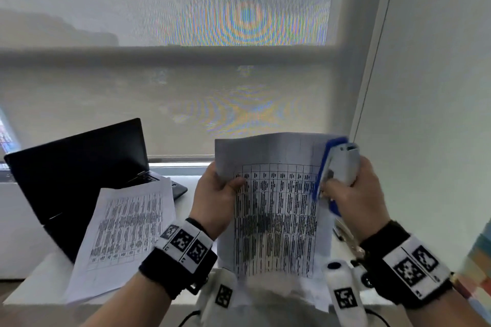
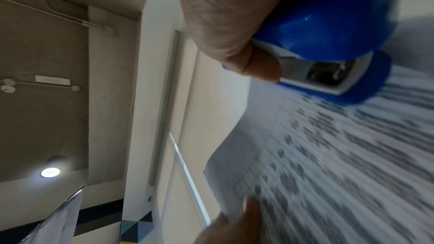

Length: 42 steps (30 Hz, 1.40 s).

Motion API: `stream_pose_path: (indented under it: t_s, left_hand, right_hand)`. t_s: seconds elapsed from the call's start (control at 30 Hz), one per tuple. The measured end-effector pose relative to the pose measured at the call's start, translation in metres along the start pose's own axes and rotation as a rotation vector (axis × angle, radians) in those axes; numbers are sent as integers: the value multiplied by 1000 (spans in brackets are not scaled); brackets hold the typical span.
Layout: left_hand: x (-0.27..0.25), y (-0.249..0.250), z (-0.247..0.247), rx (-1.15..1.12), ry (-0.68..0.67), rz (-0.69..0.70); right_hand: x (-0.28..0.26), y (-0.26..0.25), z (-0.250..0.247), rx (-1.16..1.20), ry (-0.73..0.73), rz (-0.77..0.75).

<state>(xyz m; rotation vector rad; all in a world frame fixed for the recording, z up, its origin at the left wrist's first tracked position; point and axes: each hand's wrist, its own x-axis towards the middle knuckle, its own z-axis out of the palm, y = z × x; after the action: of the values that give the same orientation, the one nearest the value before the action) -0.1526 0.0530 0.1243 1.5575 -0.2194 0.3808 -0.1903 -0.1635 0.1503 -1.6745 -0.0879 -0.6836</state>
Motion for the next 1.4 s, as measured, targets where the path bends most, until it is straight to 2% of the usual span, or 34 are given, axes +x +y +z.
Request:
stream_pose_path:
  t_s: [0.07, 0.13, 0.23, 0.37, 0.47, 0.63, 0.9, 1.0, 1.13, 1.33, 1.4]
  left_hand:
    - [-2, 5, 2, -14, -34, -9]
    - [-3, 6, 5, -2, -57, -14]
    - [-7, 9, 15, 8, -91, -16]
    - [-16, 13, 27, -13, -157, -15]
    - [-22, 14, 31, 4, -164, -9]
    - [-21, 14, 28, -23, -133, -34]
    - [-19, 14, 12, -40, -128, -41]
    - [-17, 12, 23, -41, -126, -50]
    - [-19, 15, 31, 0, -140, 11]
    - [-25, 13, 24, 121, -131, 135]
    - [-26, 11, 24, 78, -136, 121]
  right_hand:
    - [18, -12, -4, 57, 180, -86]
    - [36, -32, -6, 153, 299, -223]
    - [46, -59, 6, 241, 227, -348]
    - [44, -63, 34, 24, 47, -434]
    - [43, -66, 49, -21, -52, -410]
    - [36, -81, 66, -91, -76, -497]
    - [54, -67, 54, -53, 112, -318]
    - [45, -74, 63, -89, 37, -362]
    - [30, -81, 80, -120, -36, -448]
    - [27, -77, 90, -54, 71, -440]
    - [26, -76, 93, -59, 76, -442]
